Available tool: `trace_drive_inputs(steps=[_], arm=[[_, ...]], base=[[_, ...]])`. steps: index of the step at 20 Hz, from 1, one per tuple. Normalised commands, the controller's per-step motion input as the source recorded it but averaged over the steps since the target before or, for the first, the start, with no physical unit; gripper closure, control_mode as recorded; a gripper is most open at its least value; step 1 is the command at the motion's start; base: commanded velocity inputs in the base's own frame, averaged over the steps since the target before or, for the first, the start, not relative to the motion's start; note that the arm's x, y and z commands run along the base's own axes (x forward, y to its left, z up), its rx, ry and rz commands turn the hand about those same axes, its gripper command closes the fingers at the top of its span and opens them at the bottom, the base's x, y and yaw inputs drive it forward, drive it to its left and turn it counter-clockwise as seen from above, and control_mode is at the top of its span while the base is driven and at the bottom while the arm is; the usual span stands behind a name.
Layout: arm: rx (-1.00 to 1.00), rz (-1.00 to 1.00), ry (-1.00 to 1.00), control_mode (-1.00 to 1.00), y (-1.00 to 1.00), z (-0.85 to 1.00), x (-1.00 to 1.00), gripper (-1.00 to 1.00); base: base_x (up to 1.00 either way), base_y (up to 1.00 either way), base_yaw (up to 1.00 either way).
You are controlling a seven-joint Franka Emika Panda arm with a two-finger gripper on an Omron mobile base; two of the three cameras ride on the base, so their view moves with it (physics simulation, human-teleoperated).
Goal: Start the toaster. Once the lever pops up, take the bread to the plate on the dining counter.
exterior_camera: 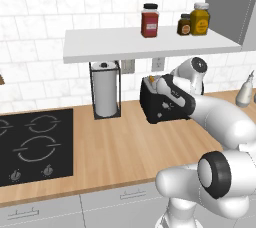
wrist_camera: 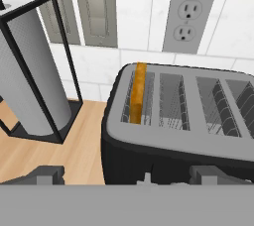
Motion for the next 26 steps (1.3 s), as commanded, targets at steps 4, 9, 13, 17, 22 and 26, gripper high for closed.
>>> trace_drive_inputs(steps=[4,9,13,17,22,26], arm=[[0.00,0.00,0.00,-1.00,0.00,0.00,0.00,-1.00],[0.00,0.00,0.00,-1.00,0.00,0.00,0.00,-1.00],[0.00,0.00,0.00,-1.00,0.00,0.00,0.00,-1.00],[0.00,0.00,0.00,-1.00,0.00,0.00,0.00,-1.00],[0.00,0.00,0.00,-1.00,0.00,0.00,0.00,-1.00],[0.00,0.00,0.00,-1.00,0.00,0.00,0.00,-1.00]], base=[[0.00,0.00,0.00],[0.00,0.00,0.00],[0.00,0.00,0.00],[0.00,0.00,0.00],[0.00,0.00,0.00],[0.00,0.00,0.00]])
